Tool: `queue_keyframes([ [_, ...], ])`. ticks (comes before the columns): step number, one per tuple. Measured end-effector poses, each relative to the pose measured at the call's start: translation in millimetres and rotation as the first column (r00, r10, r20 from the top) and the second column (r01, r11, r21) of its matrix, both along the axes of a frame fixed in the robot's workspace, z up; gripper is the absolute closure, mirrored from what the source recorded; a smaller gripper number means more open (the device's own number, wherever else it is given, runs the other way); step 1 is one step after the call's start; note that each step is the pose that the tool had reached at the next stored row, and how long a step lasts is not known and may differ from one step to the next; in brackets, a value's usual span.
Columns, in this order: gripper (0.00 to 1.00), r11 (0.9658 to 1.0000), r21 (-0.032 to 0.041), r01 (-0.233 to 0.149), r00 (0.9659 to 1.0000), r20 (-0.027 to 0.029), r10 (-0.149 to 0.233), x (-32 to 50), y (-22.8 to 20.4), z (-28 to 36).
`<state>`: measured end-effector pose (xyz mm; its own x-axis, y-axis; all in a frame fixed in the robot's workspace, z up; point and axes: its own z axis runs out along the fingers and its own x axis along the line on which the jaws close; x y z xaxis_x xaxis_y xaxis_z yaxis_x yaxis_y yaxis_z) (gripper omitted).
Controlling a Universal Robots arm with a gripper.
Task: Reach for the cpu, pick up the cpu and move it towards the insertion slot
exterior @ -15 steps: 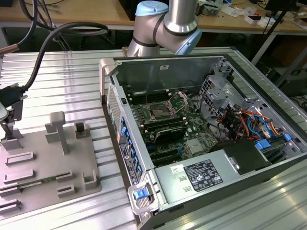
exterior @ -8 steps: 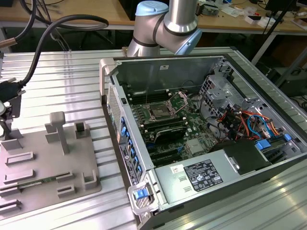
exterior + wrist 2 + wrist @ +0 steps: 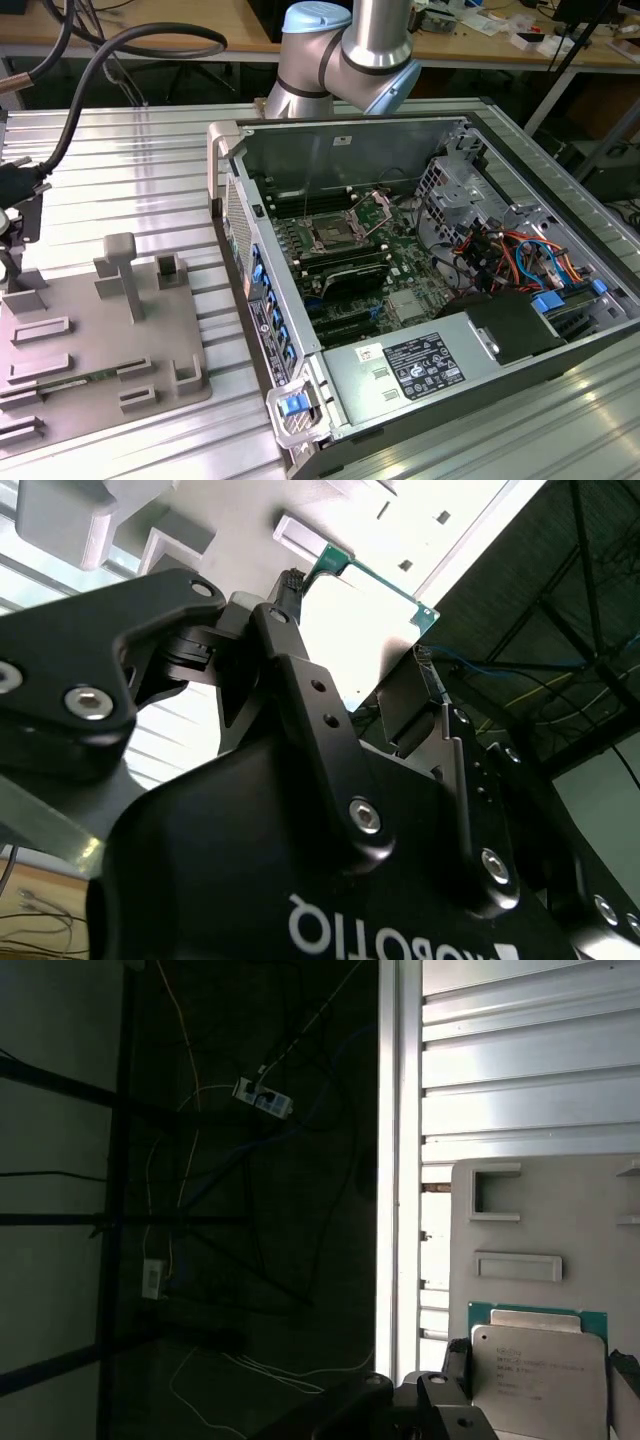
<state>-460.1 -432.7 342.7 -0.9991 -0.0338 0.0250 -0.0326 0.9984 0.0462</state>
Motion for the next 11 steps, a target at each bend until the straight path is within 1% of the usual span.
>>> queue_keyframes([
  [6,0.45,1.0,0.0,0.0,1.0,0.0,0.0,0.0,0.0,0.3],
  [10,0.45,1.0,0.0003,0.0,1.0,-0.0003,0.0,0.0,0.0,2.3],
  [11,0.45,1.0,0.0006,0.0,1.0,-0.0007,0.0,0.1,0.0,4.0],
])
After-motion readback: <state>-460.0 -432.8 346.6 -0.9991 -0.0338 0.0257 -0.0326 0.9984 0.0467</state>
